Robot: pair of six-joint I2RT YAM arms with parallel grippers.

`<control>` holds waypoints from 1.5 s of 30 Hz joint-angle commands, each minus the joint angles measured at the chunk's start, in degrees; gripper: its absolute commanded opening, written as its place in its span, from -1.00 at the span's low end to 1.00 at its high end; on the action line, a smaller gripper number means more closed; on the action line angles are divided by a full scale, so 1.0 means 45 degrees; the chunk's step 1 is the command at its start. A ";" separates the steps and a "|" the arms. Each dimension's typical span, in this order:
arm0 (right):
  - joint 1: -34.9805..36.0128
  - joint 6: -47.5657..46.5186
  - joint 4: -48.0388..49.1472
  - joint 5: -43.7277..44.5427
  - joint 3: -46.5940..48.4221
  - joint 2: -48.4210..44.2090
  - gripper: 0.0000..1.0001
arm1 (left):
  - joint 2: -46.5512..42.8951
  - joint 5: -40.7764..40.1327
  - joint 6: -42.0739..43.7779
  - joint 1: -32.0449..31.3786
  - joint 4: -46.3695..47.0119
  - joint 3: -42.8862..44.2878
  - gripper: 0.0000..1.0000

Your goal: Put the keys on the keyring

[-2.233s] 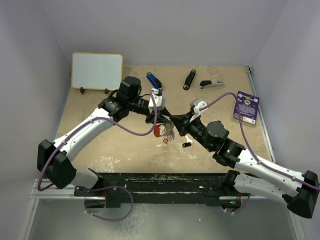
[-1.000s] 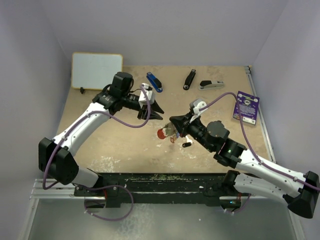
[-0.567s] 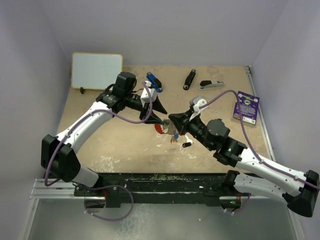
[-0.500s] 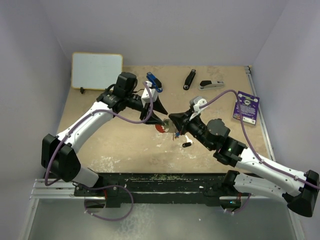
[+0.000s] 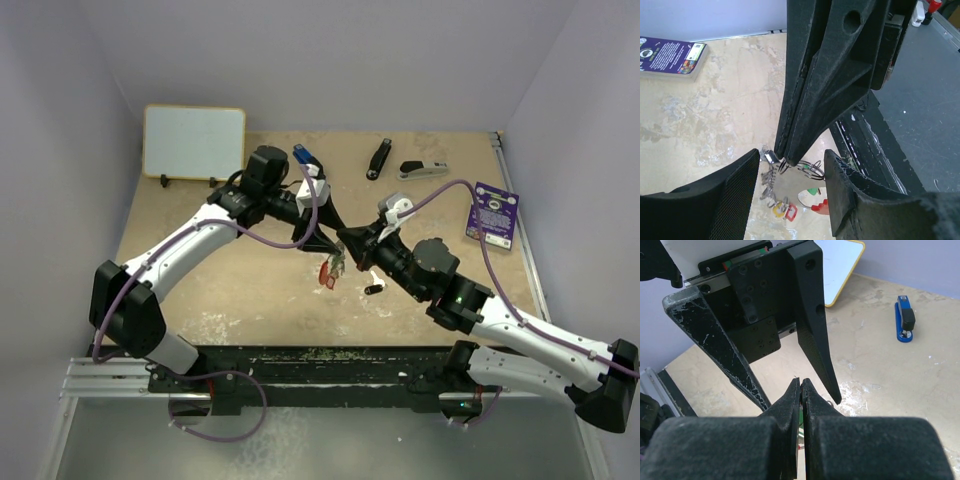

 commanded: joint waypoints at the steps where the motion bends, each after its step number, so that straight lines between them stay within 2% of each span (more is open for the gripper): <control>1: 0.0101 -0.0189 0.0618 0.0275 0.0765 -0.0090 -1.00 | 0.0102 0.0412 -0.0713 -0.0190 0.1257 0.0501 0.16; 9: 0.0126 -0.0163 0.0539 0.0388 0.0683 -0.0235 -1.00 | 0.0093 0.0240 -0.0490 -0.0236 0.0918 0.0626 0.14; 22: 0.0215 -0.0151 0.0480 0.0433 0.0631 -0.0373 -1.00 | -0.0128 -0.0833 0.2124 -0.0197 -0.1887 0.1373 0.15; 32: 0.0254 -0.0206 0.0538 0.0473 0.0673 -0.0305 -1.00 | 0.0057 -0.0216 0.1201 -0.0197 -0.1949 0.1668 0.16; 39: 0.0272 -0.0203 0.0538 0.0550 0.0651 -0.0420 -1.00 | 0.0321 -0.0391 0.1816 -0.0188 -0.2940 0.1697 0.13; 45: 0.0278 -0.0208 0.0509 0.0532 0.0686 -0.0360 -1.00 | 0.0483 -0.0401 0.1885 -0.0188 -0.2930 0.1723 0.03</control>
